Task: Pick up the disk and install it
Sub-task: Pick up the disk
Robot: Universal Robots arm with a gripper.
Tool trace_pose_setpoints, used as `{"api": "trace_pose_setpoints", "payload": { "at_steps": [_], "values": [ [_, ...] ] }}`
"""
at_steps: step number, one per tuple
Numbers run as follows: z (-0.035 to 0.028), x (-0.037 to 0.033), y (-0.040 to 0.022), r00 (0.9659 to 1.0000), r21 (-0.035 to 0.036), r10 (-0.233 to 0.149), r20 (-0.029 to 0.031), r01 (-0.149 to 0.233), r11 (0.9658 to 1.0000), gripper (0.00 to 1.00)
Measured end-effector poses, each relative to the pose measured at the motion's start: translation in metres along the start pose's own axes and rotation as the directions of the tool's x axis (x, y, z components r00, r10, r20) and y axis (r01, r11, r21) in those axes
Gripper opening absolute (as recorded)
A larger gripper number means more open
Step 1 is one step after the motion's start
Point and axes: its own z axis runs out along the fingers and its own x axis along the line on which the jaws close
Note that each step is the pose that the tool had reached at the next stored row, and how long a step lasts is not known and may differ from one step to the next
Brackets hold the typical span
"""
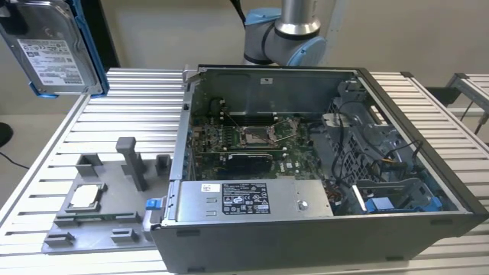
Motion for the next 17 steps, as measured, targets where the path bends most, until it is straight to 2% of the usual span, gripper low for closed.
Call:
{"api": "trace_pose_setpoints", "payload": {
  "at_steps": [10, 13, 17],
  "values": [
    [-0.0004, 0.0, -0.0004, 1.0, 0.0001, 0.0, 0.0001, 0.0, 1.0, 0.0],
    [-0.0005, 0.0, -0.0042, 1.0, -0.0001, 0.0, 0.0, 0.0, 1.0, 0.0],
    [-0.0004, 0.0001, -0.0129, 1.0, -0.0001, 0.0, 0.0, 0.0, 1.0, 0.0]
  ]
}}
